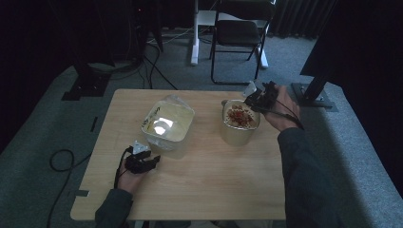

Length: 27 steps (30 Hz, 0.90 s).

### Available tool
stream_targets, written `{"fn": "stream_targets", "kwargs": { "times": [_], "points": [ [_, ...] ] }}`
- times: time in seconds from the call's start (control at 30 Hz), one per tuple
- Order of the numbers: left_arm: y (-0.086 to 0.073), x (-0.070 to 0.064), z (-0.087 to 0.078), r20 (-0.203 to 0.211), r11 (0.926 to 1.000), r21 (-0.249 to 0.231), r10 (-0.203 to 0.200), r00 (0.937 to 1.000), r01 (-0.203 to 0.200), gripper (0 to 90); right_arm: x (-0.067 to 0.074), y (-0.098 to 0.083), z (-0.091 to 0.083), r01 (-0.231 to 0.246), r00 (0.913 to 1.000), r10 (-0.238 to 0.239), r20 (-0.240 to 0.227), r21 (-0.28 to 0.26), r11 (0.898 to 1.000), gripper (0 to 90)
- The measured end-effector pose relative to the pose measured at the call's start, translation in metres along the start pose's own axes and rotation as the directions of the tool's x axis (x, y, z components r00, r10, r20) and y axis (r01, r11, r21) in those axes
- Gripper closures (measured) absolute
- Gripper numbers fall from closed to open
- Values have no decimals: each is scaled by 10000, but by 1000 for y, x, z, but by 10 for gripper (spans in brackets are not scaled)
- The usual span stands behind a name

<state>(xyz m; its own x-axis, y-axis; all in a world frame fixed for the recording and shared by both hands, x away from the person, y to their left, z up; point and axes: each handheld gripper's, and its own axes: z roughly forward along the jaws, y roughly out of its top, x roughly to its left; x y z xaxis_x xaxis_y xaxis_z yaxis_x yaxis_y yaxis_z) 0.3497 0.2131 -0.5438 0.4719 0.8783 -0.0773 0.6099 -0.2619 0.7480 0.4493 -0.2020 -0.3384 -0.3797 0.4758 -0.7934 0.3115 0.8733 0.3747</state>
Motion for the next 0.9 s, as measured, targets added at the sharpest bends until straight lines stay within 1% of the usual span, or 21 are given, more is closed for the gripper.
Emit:
{"fn": "stream_targets", "kwargs": {
  "times": [0.03, 0.07, 0.2, 0.23, 0.33, 0.37, 0.47, 0.5, 0.57, 0.63, 0.7, 0.73, 0.77, 0.8, 0.83, 0.9],
  "points": [
    [0, 0, 0, 6, 10000, -4, -6, 10000, 6, 500, 0, 0, -1, -186, 9998, 185, -101, -95, 9998, 381],
    [0, 0, 0, 0, 10000, -3, 1, 10000, -1, 499, -2, 2, -3, -730, 9968, 716, -367, -364, 9967, 380],
    [0, 0, 0, -3, 10000, -1, 8, 10000, -8, 499, -4, 4, -3, -1447, 9875, 1401, -718, -637, 9874, 378],
    [0, 0, 0, 2, 10000, -5, -5, 10000, 5, 499, -5, 4, -4, -1677, 9833, 1614, -846, -729, 9831, 378],
    [0, 0, 0, 6, 10000, -5, -9, 10000, 9, 499, -7, 4, -4, -2107, 9731, 2002, -1137, -901, 9734, 378],
    [0, 0, 0, 6, 10000, -9, -10, 10000, 10, 499, -8, 4, -4, -2289, 9681, 2162, -1267, -954, 9688, 378],
    [0, 0, 0, 4, 10000, 0, 2, 10000, -2, 499, -11, 4, -4, -2920, 9471, 2704, -1730, -1142, 9496, 378],
    [0, 0, 0, 3, 10000, 4, 9, 10000, -9, 499, -12, 4, -4, -3141, 9383, 2886, -1907, -1200, 9418, 378],
    [0, 0, 0, 7, 10000, 2, 3, 10000, -3, 498, -12, 4, -4, -3367, 9274, 3075, -2129, -1174, 9343, 377],
    [0, 0, 0, 14, 10000, -15, -21, 10000, 21, 497, -12, 5, -3, -3610, 9150, 3245, -2399, -1270, 9239, 377],
    [0, 0, 0, 2, 10000, 1, 7, 10000, -7, 497, -12, 6, -2, -4015, 8931, 3539, -2777, -1371, 9056, 377],
    [0, 0, 0, 2, 10000, 1, 7, 10000, -7, 497, -12, 6, -2, -4015, 8931, 3539, -2777, -1371, 9056, 377],
    [0, -1, 0, -1, 10000, 2, 12, 10000, -12, 497, -12, 8, -2, -4317, 8737, 3726, -3127, -1454, 8902, 377],
    [0, -1, 0, 12, 10000, 1, -2, 10000, 2, 496, -11, 10, -2, -4399, 8672, 3761, -3263, -1481, 8857, 377],
    [0, -1, 0, 21, 10000, -9, -13, 10000, 13, 496, -10, 12, -2, -4454, 8624, 3778, -3369, -1503, 8826, 376],
    [0, 0, 0, 23, 10000, 9, -5, 10000, 5, 495, -7, 17, -2, -4495, 8553, 3729, -3596, -1574, 8793, 374]
  ]
}}
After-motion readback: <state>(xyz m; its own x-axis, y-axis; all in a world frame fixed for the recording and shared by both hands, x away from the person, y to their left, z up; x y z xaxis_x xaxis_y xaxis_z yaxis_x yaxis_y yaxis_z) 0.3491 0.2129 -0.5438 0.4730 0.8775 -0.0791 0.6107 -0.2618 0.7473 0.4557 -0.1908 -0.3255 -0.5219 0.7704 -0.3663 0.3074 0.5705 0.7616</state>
